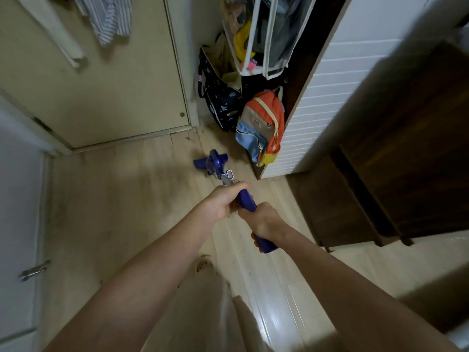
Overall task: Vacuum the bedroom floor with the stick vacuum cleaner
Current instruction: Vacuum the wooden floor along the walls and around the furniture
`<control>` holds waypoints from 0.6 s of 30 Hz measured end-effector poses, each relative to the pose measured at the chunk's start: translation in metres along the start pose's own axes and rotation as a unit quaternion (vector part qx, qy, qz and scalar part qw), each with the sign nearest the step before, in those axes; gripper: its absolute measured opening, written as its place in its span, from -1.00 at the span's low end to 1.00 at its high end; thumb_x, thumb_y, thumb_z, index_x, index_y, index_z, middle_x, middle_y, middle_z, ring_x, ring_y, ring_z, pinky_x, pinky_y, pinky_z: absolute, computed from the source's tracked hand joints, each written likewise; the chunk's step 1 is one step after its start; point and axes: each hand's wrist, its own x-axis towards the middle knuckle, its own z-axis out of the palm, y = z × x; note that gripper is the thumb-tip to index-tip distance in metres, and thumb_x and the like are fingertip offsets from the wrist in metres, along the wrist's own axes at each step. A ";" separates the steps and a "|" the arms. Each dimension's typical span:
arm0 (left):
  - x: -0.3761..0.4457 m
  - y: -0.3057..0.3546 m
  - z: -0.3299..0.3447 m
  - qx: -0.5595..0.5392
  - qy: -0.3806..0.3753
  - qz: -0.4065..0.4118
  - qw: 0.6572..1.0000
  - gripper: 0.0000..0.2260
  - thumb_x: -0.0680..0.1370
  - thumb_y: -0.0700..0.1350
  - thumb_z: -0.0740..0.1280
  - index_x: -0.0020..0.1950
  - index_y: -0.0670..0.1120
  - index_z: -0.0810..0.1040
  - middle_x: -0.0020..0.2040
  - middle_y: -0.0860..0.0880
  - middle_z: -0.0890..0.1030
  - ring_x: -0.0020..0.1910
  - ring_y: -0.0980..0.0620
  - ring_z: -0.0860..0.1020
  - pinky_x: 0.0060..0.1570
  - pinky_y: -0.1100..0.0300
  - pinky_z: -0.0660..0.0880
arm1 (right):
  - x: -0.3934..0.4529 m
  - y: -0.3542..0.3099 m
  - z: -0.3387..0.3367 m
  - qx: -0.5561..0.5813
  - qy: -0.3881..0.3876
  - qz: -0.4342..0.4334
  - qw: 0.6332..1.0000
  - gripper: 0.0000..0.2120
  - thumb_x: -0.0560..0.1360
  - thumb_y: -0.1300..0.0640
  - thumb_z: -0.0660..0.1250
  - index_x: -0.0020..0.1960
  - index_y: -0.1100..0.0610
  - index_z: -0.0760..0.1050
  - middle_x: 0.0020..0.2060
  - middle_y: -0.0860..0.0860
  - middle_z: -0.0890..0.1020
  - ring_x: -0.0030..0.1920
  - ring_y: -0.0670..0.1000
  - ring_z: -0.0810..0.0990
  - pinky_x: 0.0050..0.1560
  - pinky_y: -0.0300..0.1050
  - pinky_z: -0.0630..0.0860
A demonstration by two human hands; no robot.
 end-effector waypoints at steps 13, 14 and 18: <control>-0.133 -0.160 0.050 -0.023 -0.028 -0.031 0.999 -0.88 0.52 -0.24 0.32 -0.21 -0.18 0.45 -0.26 -0.15 0.52 -0.33 -0.02 0.55 -0.38 0.21 0.58 | -0.159 0.151 0.014 -0.116 0.032 -0.030 0.992 -0.90 0.56 0.11 0.17 -0.06 0.15 0.31 -0.32 0.10 0.48 -0.48 0.05 0.46 -0.51 -0.19 0.42; -0.143 -0.169 0.050 -0.037 -0.028 -0.033 0.998 -0.88 0.52 -0.26 0.31 -0.22 -0.19 0.45 -0.31 -0.14 0.54 -0.38 -0.01 0.57 -0.42 0.22 0.57 | -0.170 0.158 0.016 -0.138 0.040 -0.037 0.989 -0.89 0.56 0.12 0.16 -0.12 0.12 0.30 -0.32 0.09 0.47 -0.48 0.05 0.46 -0.50 -0.19 0.41; -0.178 -0.203 0.041 -0.037 -0.029 -0.035 0.998 -0.87 0.51 -0.31 0.26 -0.23 -0.19 0.43 -0.42 -0.11 0.53 -0.52 0.04 0.57 -0.50 0.28 0.50 | -0.206 0.182 0.038 -0.214 0.063 -0.069 0.972 -0.93 0.55 0.14 0.16 -0.07 0.11 0.28 -0.34 0.01 0.38 -0.44 0.00 0.38 -0.39 -0.13 0.42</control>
